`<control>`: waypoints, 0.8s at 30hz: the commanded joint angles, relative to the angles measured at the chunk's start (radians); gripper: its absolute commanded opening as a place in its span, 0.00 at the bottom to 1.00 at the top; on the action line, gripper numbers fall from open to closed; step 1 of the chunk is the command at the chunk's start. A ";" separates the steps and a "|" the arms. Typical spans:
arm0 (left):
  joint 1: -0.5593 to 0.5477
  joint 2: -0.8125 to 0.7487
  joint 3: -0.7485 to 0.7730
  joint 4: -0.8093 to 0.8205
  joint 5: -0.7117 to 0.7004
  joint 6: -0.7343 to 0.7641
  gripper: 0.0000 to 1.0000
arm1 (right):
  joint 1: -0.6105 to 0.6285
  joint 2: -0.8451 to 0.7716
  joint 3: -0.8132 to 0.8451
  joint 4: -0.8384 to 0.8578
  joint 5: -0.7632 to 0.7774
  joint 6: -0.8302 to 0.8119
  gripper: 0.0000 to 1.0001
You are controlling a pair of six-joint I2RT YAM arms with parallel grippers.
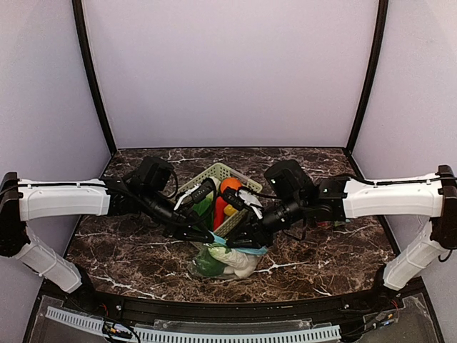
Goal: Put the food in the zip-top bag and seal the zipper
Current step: Hold the zipper from the zipper food storage bag.
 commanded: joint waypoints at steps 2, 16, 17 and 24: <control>-0.002 -0.002 0.027 -0.009 0.033 0.009 0.01 | -0.016 0.013 0.021 0.043 -0.041 -0.021 0.26; -0.002 0.003 0.026 -0.004 0.030 0.005 0.01 | -0.018 0.030 0.023 0.049 -0.099 -0.029 0.00; -0.002 0.005 0.025 -0.001 0.027 0.003 0.01 | -0.018 0.026 0.022 0.051 -0.099 -0.029 0.00; -0.009 0.015 0.017 0.035 -0.010 -0.020 0.40 | -0.018 -0.008 0.013 0.054 -0.095 -0.024 0.00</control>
